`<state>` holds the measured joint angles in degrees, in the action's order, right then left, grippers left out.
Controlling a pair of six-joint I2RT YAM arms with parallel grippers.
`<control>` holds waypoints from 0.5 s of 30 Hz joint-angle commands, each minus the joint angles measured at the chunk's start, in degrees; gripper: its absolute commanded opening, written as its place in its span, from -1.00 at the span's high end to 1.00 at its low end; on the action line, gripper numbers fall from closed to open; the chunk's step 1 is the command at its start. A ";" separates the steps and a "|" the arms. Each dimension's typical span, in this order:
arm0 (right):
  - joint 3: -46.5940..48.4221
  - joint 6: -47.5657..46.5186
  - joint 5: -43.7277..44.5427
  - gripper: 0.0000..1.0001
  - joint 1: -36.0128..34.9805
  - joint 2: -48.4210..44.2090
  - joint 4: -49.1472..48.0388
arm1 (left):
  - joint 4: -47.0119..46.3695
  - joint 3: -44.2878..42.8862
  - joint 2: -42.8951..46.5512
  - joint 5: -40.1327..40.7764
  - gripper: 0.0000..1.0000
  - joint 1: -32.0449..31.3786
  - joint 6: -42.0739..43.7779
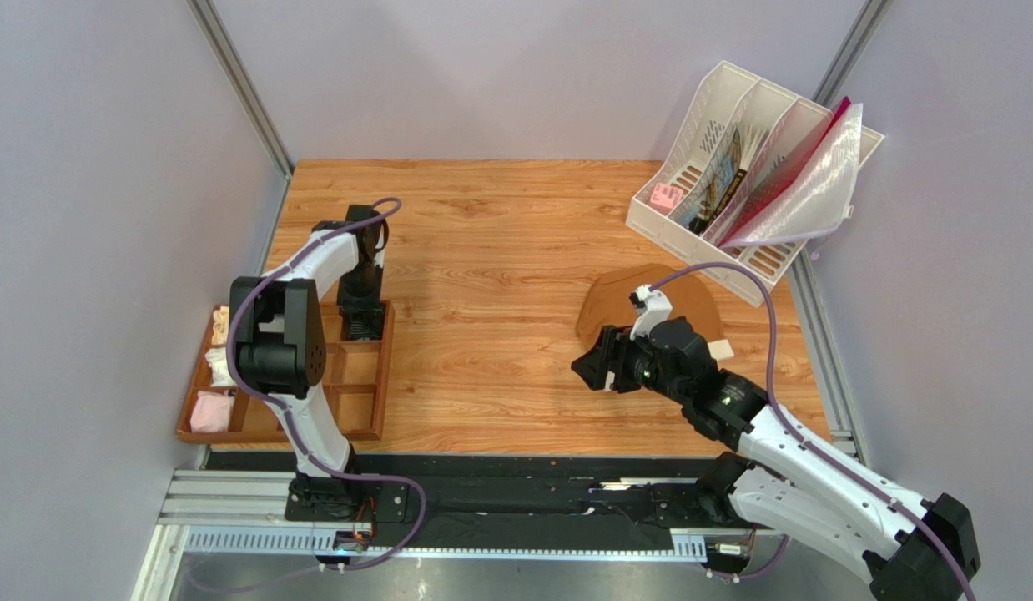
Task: Roll the underwear
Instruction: Place the underwear in the storage box.
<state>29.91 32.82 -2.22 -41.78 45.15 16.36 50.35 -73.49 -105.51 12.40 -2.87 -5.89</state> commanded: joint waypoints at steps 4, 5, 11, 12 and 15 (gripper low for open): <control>0.24 -1.79 1.52 -0.34 0.30 -1.99 0.43 | -0.86 3.62 -0.49 -2.64 -0.18 0.85 -2.46; 0.15 -1.79 1.52 -0.34 0.30 -2.17 0.51 | -0.87 3.71 -0.22 -2.73 -0.22 0.94 -2.81; -0.29 -1.79 1.69 -0.34 0.38 -3.04 0.95 | -0.43 3.88 2.24 -2.12 -0.27 0.94 -3.60; -0.29 -1.88 1.69 -0.34 0.30 -2.96 1.04 | -0.08 3.88 2.76 -1.86 -0.27 0.94 -3.86; -0.29 -1.88 1.69 -0.34 0.38 -3.13 1.22 | 0.98 3.45 5.22 -1.94 -0.29 0.85 -4.39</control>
<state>29.82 32.01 -1.52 -41.78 42.96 17.39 49.47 -70.85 -103.59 11.22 -2.22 -8.60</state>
